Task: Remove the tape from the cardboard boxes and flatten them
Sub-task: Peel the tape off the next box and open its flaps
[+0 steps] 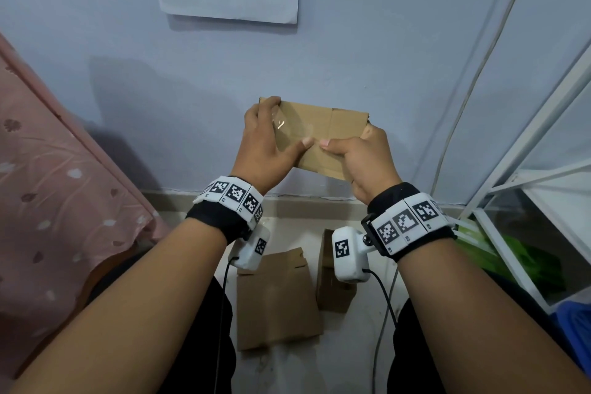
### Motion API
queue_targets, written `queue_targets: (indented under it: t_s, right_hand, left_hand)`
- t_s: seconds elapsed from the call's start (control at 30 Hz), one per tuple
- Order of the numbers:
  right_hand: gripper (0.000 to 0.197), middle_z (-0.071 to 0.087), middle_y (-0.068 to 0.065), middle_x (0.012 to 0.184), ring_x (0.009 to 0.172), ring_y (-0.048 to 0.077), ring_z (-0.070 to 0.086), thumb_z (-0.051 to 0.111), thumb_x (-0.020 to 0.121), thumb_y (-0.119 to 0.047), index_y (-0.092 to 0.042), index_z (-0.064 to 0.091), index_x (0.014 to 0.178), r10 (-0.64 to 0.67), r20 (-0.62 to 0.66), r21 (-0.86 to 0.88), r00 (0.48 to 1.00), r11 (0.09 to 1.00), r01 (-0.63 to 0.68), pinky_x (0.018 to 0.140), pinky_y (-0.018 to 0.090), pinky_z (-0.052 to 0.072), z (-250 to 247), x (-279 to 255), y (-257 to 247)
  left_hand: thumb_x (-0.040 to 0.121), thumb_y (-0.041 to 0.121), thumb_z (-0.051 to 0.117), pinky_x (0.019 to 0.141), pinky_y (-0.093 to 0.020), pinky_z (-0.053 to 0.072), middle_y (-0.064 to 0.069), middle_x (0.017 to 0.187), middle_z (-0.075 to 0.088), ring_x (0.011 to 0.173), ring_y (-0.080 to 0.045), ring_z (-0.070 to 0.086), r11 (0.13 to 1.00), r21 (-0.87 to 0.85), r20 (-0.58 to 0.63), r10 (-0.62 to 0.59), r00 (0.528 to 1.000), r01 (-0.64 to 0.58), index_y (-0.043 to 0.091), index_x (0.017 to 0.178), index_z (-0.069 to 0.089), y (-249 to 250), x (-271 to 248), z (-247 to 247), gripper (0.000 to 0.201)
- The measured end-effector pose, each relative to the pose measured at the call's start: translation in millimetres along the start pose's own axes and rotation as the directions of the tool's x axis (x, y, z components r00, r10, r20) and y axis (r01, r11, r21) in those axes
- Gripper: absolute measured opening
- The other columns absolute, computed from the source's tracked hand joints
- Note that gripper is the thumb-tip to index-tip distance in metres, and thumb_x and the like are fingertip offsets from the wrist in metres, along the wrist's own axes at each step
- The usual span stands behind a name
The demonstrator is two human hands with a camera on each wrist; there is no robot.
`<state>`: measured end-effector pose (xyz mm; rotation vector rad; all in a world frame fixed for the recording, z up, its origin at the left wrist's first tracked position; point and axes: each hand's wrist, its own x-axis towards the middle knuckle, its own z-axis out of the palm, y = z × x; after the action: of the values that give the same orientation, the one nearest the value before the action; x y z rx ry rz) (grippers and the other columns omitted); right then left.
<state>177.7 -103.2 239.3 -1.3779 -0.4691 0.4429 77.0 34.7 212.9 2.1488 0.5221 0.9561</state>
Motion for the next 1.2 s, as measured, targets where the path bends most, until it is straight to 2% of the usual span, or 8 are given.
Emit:
queue_targets:
  t_s: [0.1, 0.23, 0.5, 0.63, 0.7, 0.9, 1.13, 1.2]
  right_hand:
    - [0.030, 0.076, 0.016, 0.103, 0.093, 0.029, 0.076, 0.076, 0.076, 0.011, -0.003, 0.068, 0.101, -0.014, 0.006, 0.007, 1.000, 1.000, 0.014, 0.084, 0.043, 0.062, 0.0, 0.1, -1.1]
    - [0.031, 0.076, 0.015, 0.100, 0.096, 0.029, 0.075, 0.075, 0.076, 0.013, 0.001, 0.065, 0.103, -0.009, 0.020, 0.022, 1.000, 1.000, 0.009, 0.086, 0.040, 0.061, 3.3, -2.3, 2.2]
    - [0.028, 0.077, 0.010, 0.101, 0.097, 0.027, 0.075, 0.072, 0.081, 0.010, -0.007, 0.068, 0.103, -0.028, 0.043, 0.043, 0.999, 0.999, 0.026, 0.089, 0.045, 0.061, 3.0, -4.4, -0.1]
    - [0.028, 0.077, 0.010, 0.103, 0.101, 0.028, 0.074, 0.073, 0.080, 0.009, -0.007, 0.070, 0.103, -0.058, 0.071, 0.035, 0.996, 0.998, 0.056, 0.092, 0.043, 0.060, 6.3, -7.6, 1.0]
    - [0.029, 0.078, 0.006, 0.101, 0.101, 0.027, 0.074, 0.078, 0.072, -0.005, -0.015, 0.075, 0.099, -0.070, 0.073, -0.033, 0.995, 0.997, 0.073, 0.095, 0.049, 0.058, 9.6, -8.8, 4.5]
    - [0.032, 0.079, 0.000, 0.094, 0.095, 0.025, 0.075, 0.082, 0.059, -0.025, -0.026, 0.077, 0.090, -0.072, 0.034, -0.101, 0.997, 0.992, 0.075, 0.092, 0.053, 0.058, 7.1, -2.5, 9.3]
    - [0.024, 0.078, 0.005, 0.092, 0.092, 0.029, 0.075, 0.079, 0.067, -0.008, -0.019, 0.073, 0.087, -0.050, -0.029, -0.084, 0.998, 0.995, 0.047, 0.090, 0.054, 0.059, 5.7, -1.2, 11.0]
    - [0.025, 0.078, 0.006, 0.093, 0.092, 0.029, 0.075, 0.079, 0.064, -0.011, -0.018, 0.072, 0.087, -0.043, -0.038, -0.089, 0.998, 0.995, 0.040, 0.089, 0.053, 0.059, 6.2, -0.5, 11.9]
  left_hand:
    - [0.078, 0.063, 0.059, 0.115, -0.045, 0.036, -0.005, 0.145, 0.034, 0.133, -0.019, 0.041, 0.999, -0.031, -0.062, -0.016, 0.998, 0.014, 0.021, 0.148, 0.033, 2.1, -2.1, 5.3, 0.086]
    - [0.063, 0.082, 0.061, 0.117, -0.043, 0.029, -0.007, 0.156, 0.025, 0.145, -0.024, 0.029, 0.992, 0.072, -0.134, -0.097, 0.986, 0.107, 0.025, 0.156, 0.015, 10.1, -4.3, 10.5, 0.119]
    - [0.092, 0.062, 0.048, 0.111, -0.050, 0.035, -0.013, 0.153, 0.030, 0.137, -0.033, 0.037, 0.987, 0.130, -0.221, -0.067, 0.973, 0.097, 0.028, 0.152, 0.030, 12.2, -3.2, 16.5, 0.071]
    - [0.085, 0.074, 0.038, 0.114, -0.051, 0.032, -0.008, 0.155, 0.028, 0.141, -0.027, 0.035, 0.987, 0.048, -0.267, -0.139, 0.954, 0.157, 0.025, 0.154, 0.024, 14.0, -4.3, 17.9, 0.085]
    - [0.078, 0.081, 0.049, 0.112, -0.051, 0.029, -0.007, 0.156, 0.025, 0.142, -0.029, 0.031, 0.973, 0.099, -0.264, -0.178, 0.948, 0.210, 0.029, 0.155, 0.017, 16.0, -6.1, 20.1, 0.098]
    - [0.083, 0.064, 0.059, 0.116, -0.055, 0.024, -0.004, 0.156, 0.023, 0.145, -0.024, 0.028, 0.977, -0.073, -0.206, -0.211, 0.956, 0.200, 0.045, 0.152, 0.017, 15.6, -3.1, 18.8, 0.083]
    - [0.079, 0.049, 0.071, 0.118, -0.053, 0.028, 0.000, 0.151, 0.023, 0.113, 0.006, 0.040, 0.952, -0.234, -0.060, -0.216, 0.975, 0.197, 0.047, 0.153, 0.010, 9.7, 0.4, 12.3, 0.096]
    - [0.077, 0.047, 0.072, 0.117, -0.052, 0.030, 0.000, 0.150, 0.024, 0.112, 0.002, 0.042, 0.943, -0.251, -0.016, -0.228, 0.974, 0.216, 0.048, 0.153, 0.007, 7.4, 3.5, 9.0, 0.100]
